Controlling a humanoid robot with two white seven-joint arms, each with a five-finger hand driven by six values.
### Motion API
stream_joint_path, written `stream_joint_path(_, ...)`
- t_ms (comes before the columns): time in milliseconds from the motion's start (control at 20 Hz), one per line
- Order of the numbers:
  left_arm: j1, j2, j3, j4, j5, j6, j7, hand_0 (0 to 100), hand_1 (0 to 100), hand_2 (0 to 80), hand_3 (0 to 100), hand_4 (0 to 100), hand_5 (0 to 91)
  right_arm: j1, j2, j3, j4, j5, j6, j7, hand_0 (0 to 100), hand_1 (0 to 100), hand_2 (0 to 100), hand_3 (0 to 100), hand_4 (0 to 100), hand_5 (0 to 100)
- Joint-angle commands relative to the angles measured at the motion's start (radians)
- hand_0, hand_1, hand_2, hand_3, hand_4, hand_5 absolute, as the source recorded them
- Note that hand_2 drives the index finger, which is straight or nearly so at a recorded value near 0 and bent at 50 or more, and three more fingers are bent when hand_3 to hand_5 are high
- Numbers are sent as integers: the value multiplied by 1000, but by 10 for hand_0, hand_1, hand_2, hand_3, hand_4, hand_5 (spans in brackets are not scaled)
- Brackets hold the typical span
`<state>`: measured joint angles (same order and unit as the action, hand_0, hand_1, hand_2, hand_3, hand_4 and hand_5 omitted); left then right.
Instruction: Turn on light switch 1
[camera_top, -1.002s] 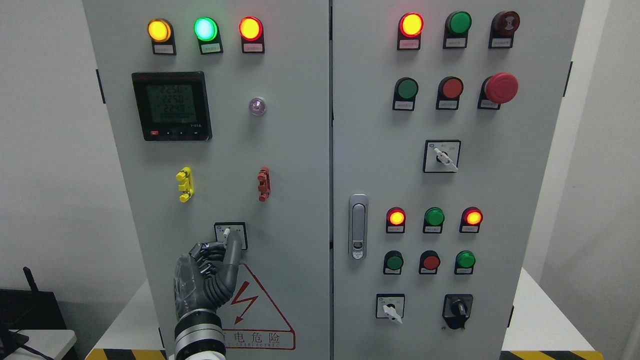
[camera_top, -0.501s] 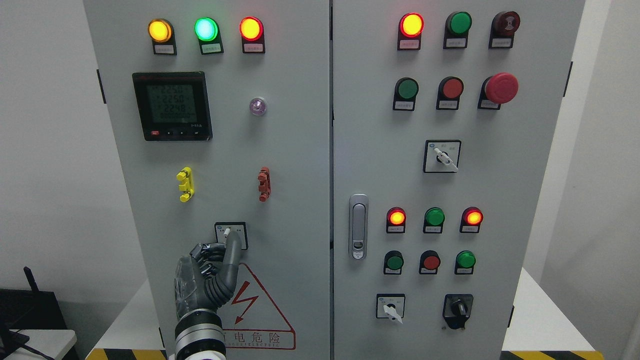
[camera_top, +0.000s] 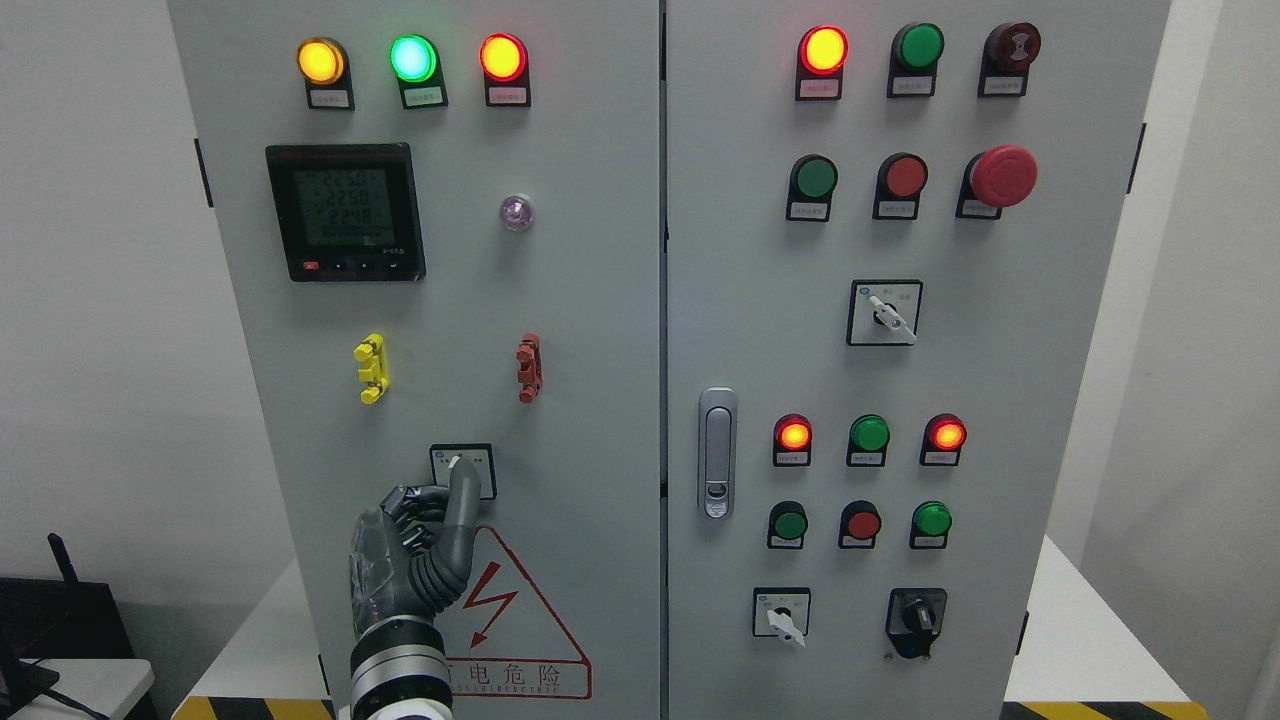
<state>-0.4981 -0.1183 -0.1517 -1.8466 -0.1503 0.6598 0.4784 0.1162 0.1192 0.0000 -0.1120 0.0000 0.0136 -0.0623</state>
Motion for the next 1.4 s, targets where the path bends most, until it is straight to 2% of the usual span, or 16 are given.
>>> stream_joint_path(0,0,0,0,10,0,0,-1,276,327,487,723,915,881,0,0,17,0,-25,-1,-1,120,389,0,0,0,0)
stream_joint_path(251,0,0,0,12,0,0,-1,281,323,488,722,914,880,-1,-1,17,0,-25,-1,-1,120,389,0,0,0,0)
stream_joint_path(601,-14,0,-2,17,0,12,-3,337,289,489,730,914,879,0,0,17,0,-25,-1,-1,120,389,0,0,0,0)
stream_joint_path(1353,-16,0,-2,17,0,12,-4,358,285,490,749,924,877,-1,0,17,0,-25,0,-1,120,389,0,0,0,0)
